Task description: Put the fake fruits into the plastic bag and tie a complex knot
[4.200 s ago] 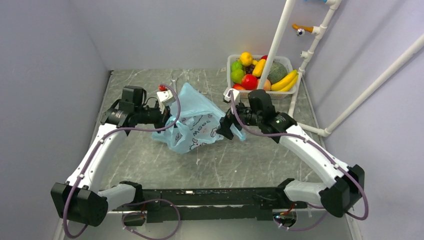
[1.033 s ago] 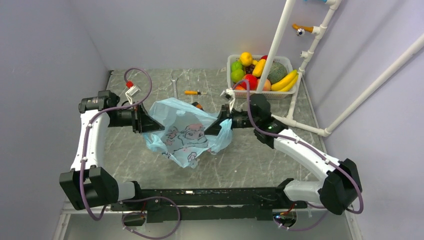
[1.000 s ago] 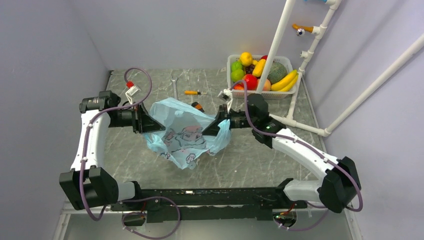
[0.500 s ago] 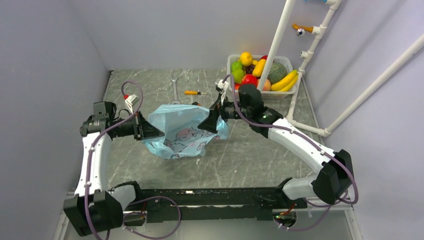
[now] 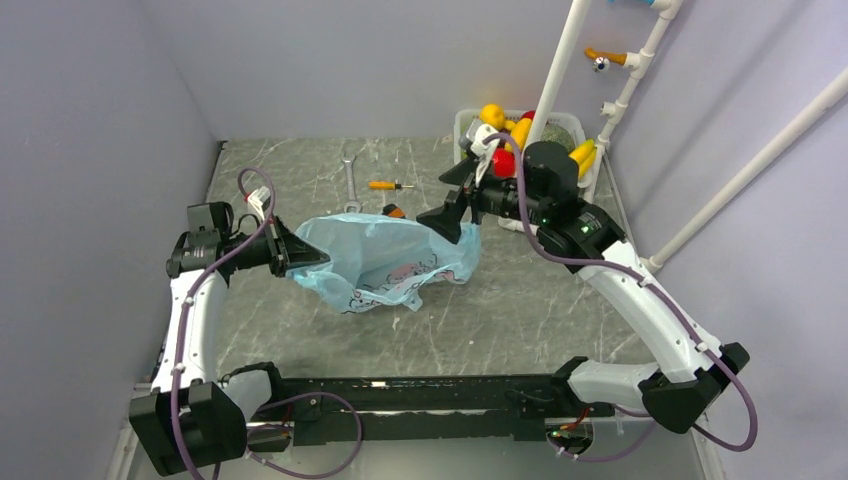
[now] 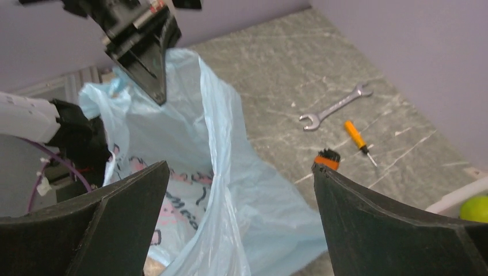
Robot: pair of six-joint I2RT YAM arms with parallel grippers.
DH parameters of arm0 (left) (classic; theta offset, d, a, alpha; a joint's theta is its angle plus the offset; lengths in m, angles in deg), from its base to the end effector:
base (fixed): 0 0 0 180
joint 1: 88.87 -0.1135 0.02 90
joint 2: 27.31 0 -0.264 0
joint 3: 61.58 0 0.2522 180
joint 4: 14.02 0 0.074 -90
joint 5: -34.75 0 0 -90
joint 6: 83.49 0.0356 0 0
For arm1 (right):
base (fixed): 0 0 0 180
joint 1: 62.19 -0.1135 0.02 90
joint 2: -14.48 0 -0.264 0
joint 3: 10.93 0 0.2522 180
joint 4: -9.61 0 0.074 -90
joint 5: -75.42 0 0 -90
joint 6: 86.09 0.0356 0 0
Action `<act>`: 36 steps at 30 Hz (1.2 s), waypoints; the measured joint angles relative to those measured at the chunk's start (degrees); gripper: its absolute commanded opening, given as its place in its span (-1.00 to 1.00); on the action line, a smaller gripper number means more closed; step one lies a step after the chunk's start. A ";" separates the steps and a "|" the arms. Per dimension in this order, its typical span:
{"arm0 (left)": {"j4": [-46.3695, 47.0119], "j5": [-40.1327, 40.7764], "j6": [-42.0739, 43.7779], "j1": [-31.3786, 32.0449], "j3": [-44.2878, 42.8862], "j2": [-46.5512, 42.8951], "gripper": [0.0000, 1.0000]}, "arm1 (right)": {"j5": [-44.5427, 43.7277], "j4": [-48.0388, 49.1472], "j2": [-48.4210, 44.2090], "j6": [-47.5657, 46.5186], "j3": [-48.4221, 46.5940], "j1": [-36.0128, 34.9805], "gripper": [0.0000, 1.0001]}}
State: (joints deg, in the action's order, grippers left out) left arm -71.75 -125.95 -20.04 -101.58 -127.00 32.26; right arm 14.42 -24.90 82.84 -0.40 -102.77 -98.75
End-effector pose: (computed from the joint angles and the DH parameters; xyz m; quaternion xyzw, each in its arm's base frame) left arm 0.1929 0.0091 0.2994 -0.0810 0.7896 -0.5750 0.1985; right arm 0.1963 0.1670 0.4393 -0.4101 0.6446 0.3566 0.5377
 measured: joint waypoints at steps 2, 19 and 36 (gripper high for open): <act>0.92 0.46 -2.14 0.17 0.28 0.00 -1.00 | 0.02 -0.83 0.42 0.96 -2.82 0.00 0.99; 8.13 7.63 -16.61 2.08 0.31 0.68 -1.00 | -7.21 -4.57 7.41 5.40 -18.18 1.49 0.98; 9.86 9.73 -21.29 0.83 -0.13 2.95 -1.00 | -6.64 -22.58 -10.93 4.81 -0.87 36.44 0.71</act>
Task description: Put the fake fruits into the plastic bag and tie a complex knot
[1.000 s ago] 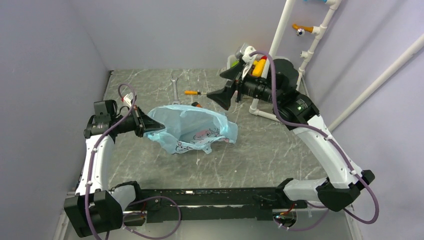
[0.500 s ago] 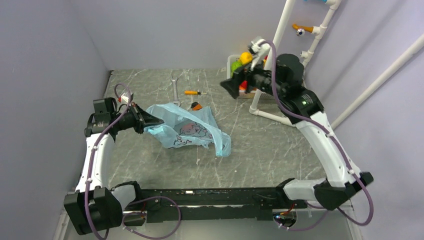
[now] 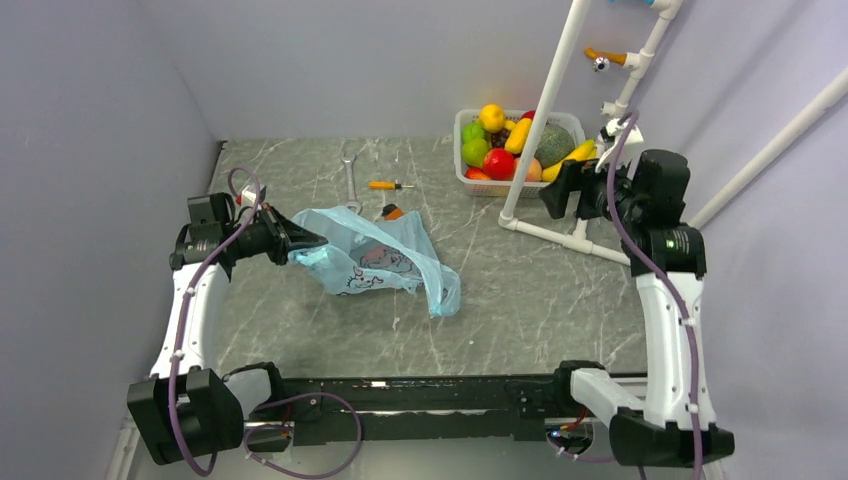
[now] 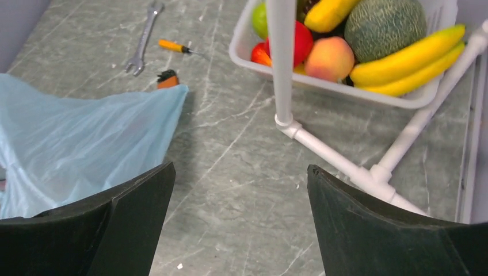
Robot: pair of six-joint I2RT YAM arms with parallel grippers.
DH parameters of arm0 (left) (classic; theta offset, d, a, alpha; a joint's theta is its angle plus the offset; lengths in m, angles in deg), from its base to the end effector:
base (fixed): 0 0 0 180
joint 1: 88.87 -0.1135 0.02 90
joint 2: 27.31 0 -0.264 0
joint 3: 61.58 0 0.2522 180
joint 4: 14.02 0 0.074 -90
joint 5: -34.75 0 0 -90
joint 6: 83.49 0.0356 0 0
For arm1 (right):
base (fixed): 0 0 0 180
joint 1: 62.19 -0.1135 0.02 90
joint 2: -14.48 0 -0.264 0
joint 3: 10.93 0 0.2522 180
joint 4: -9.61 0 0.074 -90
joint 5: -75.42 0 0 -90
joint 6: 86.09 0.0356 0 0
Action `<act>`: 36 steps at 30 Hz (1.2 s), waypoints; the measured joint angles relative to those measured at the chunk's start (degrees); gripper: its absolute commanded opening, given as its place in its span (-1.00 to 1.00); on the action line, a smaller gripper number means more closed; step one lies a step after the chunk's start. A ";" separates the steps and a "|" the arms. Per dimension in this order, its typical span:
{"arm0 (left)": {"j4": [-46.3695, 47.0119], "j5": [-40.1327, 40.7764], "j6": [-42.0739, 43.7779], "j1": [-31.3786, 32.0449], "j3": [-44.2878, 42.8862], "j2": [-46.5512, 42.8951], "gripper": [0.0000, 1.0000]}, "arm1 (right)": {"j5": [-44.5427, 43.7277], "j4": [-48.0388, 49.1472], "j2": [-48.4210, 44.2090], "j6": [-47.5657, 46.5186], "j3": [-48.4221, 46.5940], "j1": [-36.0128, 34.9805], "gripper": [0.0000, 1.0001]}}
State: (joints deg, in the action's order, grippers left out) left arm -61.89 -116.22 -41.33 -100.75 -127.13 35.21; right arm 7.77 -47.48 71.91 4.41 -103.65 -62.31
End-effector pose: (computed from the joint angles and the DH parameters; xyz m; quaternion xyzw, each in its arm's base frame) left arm 0.2166 0.0137 0.2967 -0.2272 0.7871 -0.5477 0.1701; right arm 0.1830 0.0139 0.4420 -0.1060 0.8127 0.1635 0.5491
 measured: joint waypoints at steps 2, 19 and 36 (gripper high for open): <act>0.00 0.17 0.09 0.00 -0.09 0.00 -1.00 | 1.66 -0.15 1.66 -0.11 0.00 2.93 0.69; -0.83 2.27 0.66 0.00 -2.05 0.02 -1.00 | -17.14 -7.89 33.88 -29.20 -29.75 -30.18 0.79; -0.72 2.36 0.61 0.00 -3.10 0.20 -1.00 | -38.36 -13.92 63.71 -46.16 -47.47 -26.93 0.66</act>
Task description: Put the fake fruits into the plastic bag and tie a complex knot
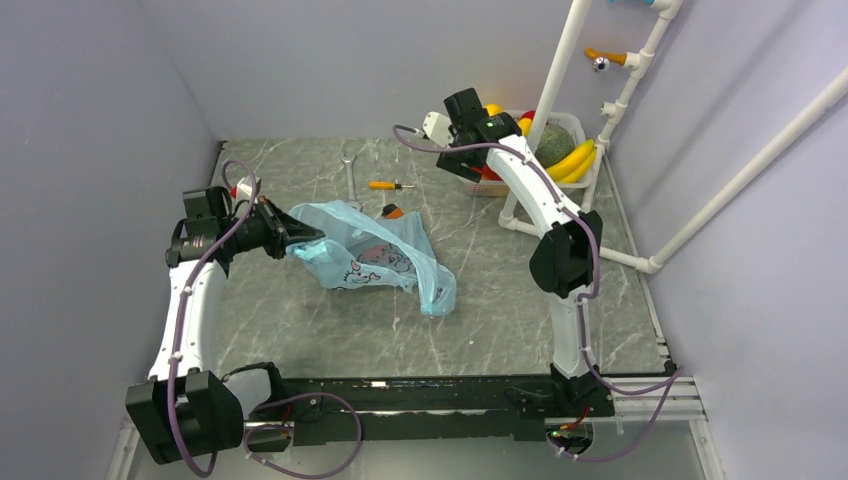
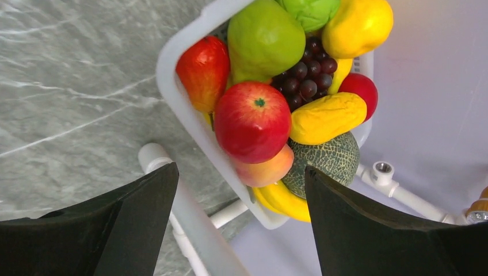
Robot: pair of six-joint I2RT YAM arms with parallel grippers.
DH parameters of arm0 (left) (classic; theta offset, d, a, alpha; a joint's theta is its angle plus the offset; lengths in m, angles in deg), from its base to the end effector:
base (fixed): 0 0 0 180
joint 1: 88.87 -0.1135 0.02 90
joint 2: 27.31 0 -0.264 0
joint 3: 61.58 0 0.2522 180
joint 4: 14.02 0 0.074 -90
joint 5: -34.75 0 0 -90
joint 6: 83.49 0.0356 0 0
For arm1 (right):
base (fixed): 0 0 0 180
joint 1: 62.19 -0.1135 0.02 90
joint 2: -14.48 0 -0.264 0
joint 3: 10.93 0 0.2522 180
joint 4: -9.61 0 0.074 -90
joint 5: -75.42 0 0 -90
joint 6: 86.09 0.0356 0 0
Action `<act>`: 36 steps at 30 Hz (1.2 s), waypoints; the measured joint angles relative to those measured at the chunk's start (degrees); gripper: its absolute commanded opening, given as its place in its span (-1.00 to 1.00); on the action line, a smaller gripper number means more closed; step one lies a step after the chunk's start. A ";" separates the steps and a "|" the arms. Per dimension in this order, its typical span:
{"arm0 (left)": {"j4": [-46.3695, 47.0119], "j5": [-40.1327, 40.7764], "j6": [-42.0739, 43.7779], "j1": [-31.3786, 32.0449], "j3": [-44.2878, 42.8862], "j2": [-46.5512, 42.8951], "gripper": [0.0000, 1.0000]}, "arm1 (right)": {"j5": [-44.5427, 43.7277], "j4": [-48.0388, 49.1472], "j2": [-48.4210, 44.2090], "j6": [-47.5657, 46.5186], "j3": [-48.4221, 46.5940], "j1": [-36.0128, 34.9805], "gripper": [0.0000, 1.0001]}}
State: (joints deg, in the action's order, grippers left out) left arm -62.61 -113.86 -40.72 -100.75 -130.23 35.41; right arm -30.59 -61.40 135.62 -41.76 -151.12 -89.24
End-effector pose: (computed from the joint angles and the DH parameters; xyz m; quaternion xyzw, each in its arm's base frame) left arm 0.2195 0.0151 0.3115 -0.2230 0.7917 -0.5334 0.1975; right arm 0.4156 0.2012 0.3365 -0.5185 0.7808 -0.1821 0.2972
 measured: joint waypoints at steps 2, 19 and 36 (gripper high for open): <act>0.11 0.00 -0.02 0.00 0.00 -0.11 -1.00 | -0.96 0.04 2.08 -0.68 -1.25 0.79 0.65; 0.39 0.00 -0.07 0.00 0.00 -0.70 -1.00 | -4.50 1.57 7.32 -5.29 -0.50 5.57 0.78; 0.96 0.00 -0.04 0.00 0.02 -0.70 -1.00 | -4.02 6.67 11.67 -6.88 -0.17 7.04 0.34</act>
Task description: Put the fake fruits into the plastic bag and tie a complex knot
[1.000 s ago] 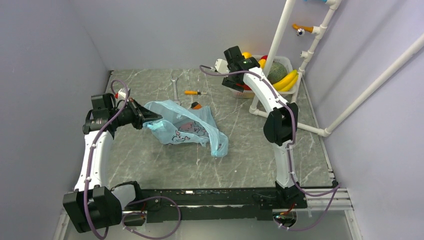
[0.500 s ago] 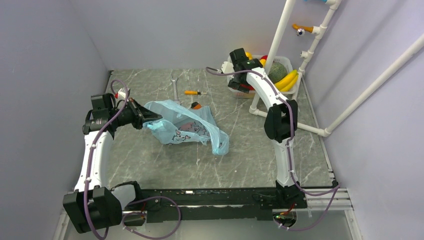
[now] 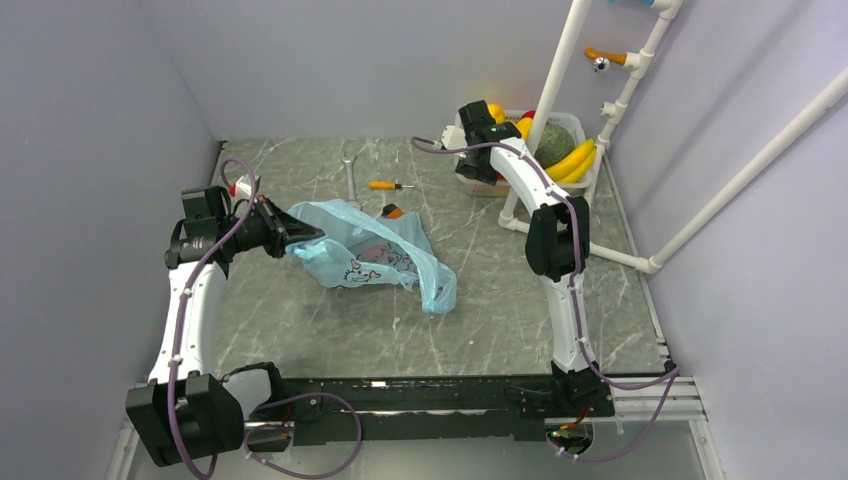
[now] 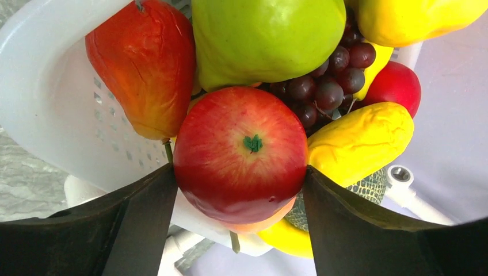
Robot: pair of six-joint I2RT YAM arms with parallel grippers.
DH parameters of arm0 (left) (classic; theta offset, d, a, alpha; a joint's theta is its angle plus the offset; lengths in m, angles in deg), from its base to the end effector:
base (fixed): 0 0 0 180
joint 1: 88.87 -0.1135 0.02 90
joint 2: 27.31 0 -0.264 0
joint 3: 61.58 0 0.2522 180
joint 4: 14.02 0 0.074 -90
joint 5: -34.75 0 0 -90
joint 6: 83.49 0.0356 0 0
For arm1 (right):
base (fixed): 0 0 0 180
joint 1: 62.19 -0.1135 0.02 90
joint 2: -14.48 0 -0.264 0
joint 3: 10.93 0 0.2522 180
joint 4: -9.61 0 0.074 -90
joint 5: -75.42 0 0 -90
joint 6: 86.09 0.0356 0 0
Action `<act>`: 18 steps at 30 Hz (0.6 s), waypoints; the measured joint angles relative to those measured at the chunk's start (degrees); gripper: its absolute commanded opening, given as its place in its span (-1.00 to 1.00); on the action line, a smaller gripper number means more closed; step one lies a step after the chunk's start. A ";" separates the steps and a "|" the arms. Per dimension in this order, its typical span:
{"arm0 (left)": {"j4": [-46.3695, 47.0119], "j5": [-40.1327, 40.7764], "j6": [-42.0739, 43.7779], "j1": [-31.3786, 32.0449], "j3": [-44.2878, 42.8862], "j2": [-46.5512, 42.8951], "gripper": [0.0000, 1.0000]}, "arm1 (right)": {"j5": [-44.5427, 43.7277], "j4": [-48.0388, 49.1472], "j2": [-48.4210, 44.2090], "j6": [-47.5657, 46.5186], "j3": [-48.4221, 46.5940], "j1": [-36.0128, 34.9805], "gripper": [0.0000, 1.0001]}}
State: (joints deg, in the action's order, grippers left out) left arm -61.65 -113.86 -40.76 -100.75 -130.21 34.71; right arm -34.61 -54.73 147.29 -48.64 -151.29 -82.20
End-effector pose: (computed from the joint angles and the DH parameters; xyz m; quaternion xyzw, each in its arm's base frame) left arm 0.2181 0.0148 0.3149 -0.2152 0.7903 -0.5342 0.2090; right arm 0.4818 0.1625 0.2504 -0.5184 0.7902 -0.2388 0.2235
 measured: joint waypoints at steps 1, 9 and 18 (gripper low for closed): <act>0.07 0.00 -0.02 0.00 0.00 0.00 -1.00 | 0.11 0.02 0.09 -0.02 -0.02 0.04 0.24; 0.11 0.00 -0.02 0.00 0.00 0.07 -1.00 | 2.71 -0.55 -0.59 1.20 -0.33 -0.15 0.08; 0.17 0.00 -0.33 0.00 0.31 0.98 -1.00 | 17.18 -4.79 -12.92 9.75 -1.84 -6.95 0.04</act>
State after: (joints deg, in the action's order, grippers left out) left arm -61.48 -113.86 -41.09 -100.75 -129.90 35.69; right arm -17.43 -59.52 134.37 -38.89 -153.13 -89.15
